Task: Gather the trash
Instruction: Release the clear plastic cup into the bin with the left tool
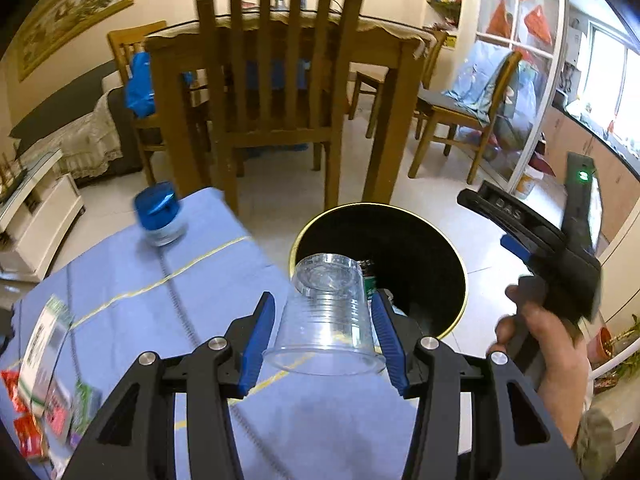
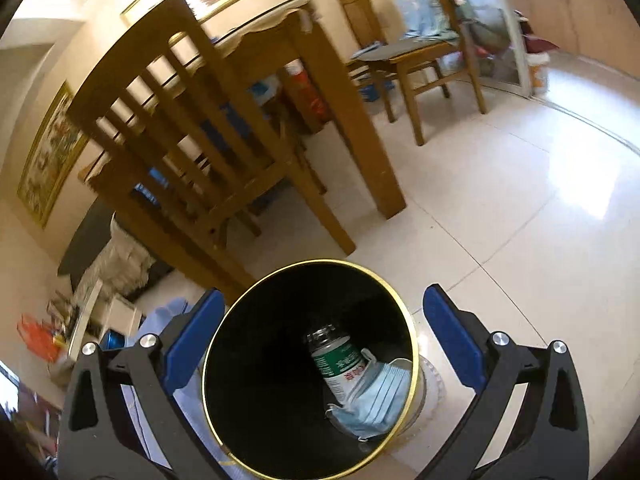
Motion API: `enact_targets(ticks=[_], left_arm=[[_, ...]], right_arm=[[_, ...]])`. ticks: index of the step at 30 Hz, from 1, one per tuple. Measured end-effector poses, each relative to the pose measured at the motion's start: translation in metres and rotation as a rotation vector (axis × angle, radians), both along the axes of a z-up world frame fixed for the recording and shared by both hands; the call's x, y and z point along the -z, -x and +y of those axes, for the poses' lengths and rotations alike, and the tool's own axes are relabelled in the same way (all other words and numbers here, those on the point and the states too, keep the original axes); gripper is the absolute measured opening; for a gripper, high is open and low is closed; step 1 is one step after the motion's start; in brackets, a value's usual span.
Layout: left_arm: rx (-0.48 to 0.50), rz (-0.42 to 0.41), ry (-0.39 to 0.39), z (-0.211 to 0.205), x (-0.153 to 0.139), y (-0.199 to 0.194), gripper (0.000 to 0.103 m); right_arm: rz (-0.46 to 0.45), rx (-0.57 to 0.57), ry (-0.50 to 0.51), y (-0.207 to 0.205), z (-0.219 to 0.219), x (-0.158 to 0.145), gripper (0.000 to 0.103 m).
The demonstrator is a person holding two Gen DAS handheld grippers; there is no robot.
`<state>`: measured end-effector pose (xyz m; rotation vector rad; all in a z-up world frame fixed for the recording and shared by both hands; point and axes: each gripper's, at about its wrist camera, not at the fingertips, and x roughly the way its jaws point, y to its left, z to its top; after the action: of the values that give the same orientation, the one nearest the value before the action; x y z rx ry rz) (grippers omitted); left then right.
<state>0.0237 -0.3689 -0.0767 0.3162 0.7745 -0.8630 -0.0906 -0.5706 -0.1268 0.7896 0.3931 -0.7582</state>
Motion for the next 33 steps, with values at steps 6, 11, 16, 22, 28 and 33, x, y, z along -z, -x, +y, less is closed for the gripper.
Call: enact_targets(ticks=[6,11,16,22,28,33], left_arm=[[0.025,-0.034,-0.049,-0.061,0.011,-0.009,0.049],[-0.009,-0.059,-0.091,-0.081,0.026,-0.020,0.079],[-0.016,-0.016,-0.085,-0.070,0.028,-0.023,0.080],[-0.076,0.012,-0.053,-0.020,0.015,-0.016,0.089],[-0.171,-0.017,-0.037,0.065,-0.001,-0.002,0.091],[-0.314,-0.007,-0.006,0.161,-0.012,0.000,0.096]], right_arm=[[0.021,0.021,0.025,0.003,-0.006,-0.003,0.098],[0.020,0.064,0.025,0.013,-0.014,-0.001,0.098],[0.036,0.060,0.012,0.010,-0.015,0.002,0.098],[0.102,0.005,0.083,-0.011,0.003,-0.005,0.098],[0.186,-0.063,0.156,-0.039,0.027,-0.006,0.098],[0.226,-0.199,0.255,-0.067,0.059,-0.010,0.098]])
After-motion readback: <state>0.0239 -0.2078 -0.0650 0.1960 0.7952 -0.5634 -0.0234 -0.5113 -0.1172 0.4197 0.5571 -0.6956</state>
